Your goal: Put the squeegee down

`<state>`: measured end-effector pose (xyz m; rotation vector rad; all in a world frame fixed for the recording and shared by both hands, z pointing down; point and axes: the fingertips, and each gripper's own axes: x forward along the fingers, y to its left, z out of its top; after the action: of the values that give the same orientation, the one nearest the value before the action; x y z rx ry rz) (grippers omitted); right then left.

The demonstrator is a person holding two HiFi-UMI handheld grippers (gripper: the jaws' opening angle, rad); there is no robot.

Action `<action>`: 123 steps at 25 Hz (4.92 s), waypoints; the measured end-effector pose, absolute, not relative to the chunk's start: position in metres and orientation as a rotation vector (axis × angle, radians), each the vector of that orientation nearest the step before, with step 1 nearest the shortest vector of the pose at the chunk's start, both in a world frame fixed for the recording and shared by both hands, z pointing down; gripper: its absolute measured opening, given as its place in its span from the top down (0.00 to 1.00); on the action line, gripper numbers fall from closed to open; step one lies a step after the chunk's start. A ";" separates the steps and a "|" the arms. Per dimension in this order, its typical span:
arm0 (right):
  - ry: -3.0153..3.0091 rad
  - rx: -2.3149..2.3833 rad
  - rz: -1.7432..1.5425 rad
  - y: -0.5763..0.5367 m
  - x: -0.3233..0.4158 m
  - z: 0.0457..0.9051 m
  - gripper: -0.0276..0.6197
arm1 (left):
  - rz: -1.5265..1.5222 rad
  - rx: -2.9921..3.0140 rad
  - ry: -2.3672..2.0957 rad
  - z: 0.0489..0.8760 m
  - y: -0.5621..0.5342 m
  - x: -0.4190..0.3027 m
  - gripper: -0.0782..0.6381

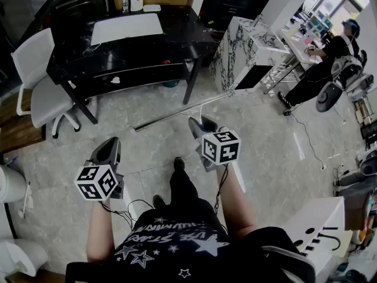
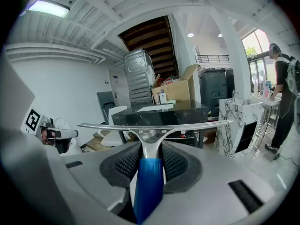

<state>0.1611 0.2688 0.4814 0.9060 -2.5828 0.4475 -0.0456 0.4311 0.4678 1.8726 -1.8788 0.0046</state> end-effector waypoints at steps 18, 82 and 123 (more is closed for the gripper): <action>-2.595 0.940 0.482 0.253 0.159 0.478 0.74 | 0.003 1.891 -1.869 0.465 0.416 -0.048 0.86; -2.484 1.122 0.591 -0.382 -0.043 0.480 0.74 | 0.049 1.966 -1.873 0.432 -0.219 -0.264 0.86; -2.163 1.107 0.513 -0.604 -0.190 0.570 0.74 | 0.116 1.992 -1.683 0.493 -0.418 -0.399 0.86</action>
<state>-0.1904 -0.6043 0.5700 1.1074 -2.1634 0.5131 -0.3990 -0.4180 0.4927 1.9921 -1.6832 0.1160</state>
